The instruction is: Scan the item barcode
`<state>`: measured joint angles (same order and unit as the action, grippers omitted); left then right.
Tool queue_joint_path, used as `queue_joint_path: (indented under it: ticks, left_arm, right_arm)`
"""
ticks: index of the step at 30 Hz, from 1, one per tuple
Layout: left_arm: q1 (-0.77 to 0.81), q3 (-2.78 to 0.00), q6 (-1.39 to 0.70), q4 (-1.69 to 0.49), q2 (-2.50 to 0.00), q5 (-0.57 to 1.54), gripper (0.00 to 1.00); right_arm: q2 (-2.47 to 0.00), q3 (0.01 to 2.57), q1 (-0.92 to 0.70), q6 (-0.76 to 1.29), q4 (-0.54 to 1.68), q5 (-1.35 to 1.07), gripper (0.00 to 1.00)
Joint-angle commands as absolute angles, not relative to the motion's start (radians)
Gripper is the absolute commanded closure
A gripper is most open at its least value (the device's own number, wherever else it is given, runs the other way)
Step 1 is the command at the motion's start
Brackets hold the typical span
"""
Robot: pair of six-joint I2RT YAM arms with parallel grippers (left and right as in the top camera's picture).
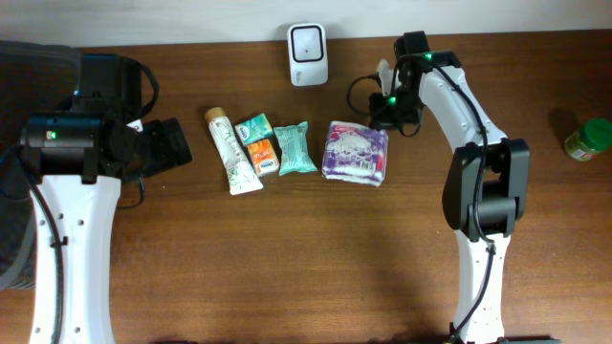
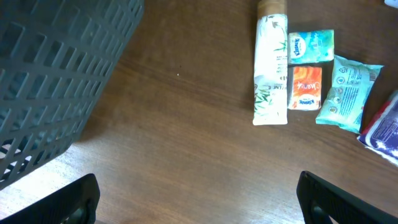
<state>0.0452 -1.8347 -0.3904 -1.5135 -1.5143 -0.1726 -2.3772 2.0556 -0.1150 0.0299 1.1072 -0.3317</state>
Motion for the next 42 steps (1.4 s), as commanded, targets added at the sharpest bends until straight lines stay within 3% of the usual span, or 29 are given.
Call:
queue_joint_path:
  ticks: [1, 3, 5, 7, 8, 9, 13, 19, 23, 27, 29, 31, 38, 42]
  left_arm:
    - [0.043, -1.84, -0.404, -1.513, -1.502, -0.177, 0.01]
    - [0.043, -1.84, -0.404, -1.512, -1.502, -0.177, 0.01]
    - [0.043, -1.84, -0.404, -1.512, -1.502, -0.177, 0.01]
    - [0.043, -1.84, -0.404, -1.512, -1.502, -0.177, 0.01]
    - [0.043, -1.84, -0.404, -1.513, -1.502, -0.177, 0.01]
    - [0.043, -1.84, -0.404, -1.512, -1.502, -0.177, 0.01]
    - [0.043, -1.84, -0.404, -1.513, -1.502, -0.177, 0.01]
    - [0.043, -1.84, -0.404, -1.512, -1.502, -0.177, 0.01]
    - [0.043, -1.84, -0.404, -1.512, -1.502, -0.177, 0.01]
    - [0.043, -1.84, -0.404, -1.512, -1.502, -0.177, 0.01]
    - [0.043, -1.84, -0.404, -1.512, -1.502, -0.177, 0.01]
    - [0.043, -1.84, -0.404, -1.512, -1.502, -0.177, 0.01]
    - [0.043, -1.84, -0.404, -1.513, -1.502, -0.177, 0.01]
    - [0.043, -1.84, -0.404, -1.512, -1.502, -0.177, 0.01]
  right_arm:
    - [-2.362, 2.067, -0.117, 0.031, 1.269, -0.26, 0.96]
    - [-2.343, 2.09, -0.117, 0.031, 1.47, -0.249, 0.95]
    - [-2.325, 2.124, -0.117, 0.031, 1.605, -0.201, 0.85]
    - [-2.304, 2.167, -0.117, 0.031, 1.692, -0.104, 0.64]
    - [-2.3, 2.188, -0.117, 0.031, 1.687, -0.065, 0.38]
    - [-2.3, 2.203, -0.116, 0.03, 1.655, -0.047, 0.0]
    - [-2.302, 2.201, -0.115, -0.248, 1.576, -0.288, 0.01]
    - [-2.354, 2.118, -0.041, -0.423, 1.573, -0.57, 0.0]
    - [-2.363, 1.931, -0.005, -0.494, 1.481, -0.651, 0.07]
    - [-2.363, 1.769, -0.007, -0.489, 1.296, -0.687, 0.29]
    - [-2.363, 1.766, -0.006, -0.489, 1.282, -0.778, 0.68]
    - [-2.363, 1.774, -0.003, -0.476, 1.283, -0.832, 0.95]
    - [-2.362, 1.934, 0.109, -0.113, 1.193, -0.908, 0.96]
    - [-2.363, 1.928, 0.034, -0.065, 1.137, -0.769, 0.96]
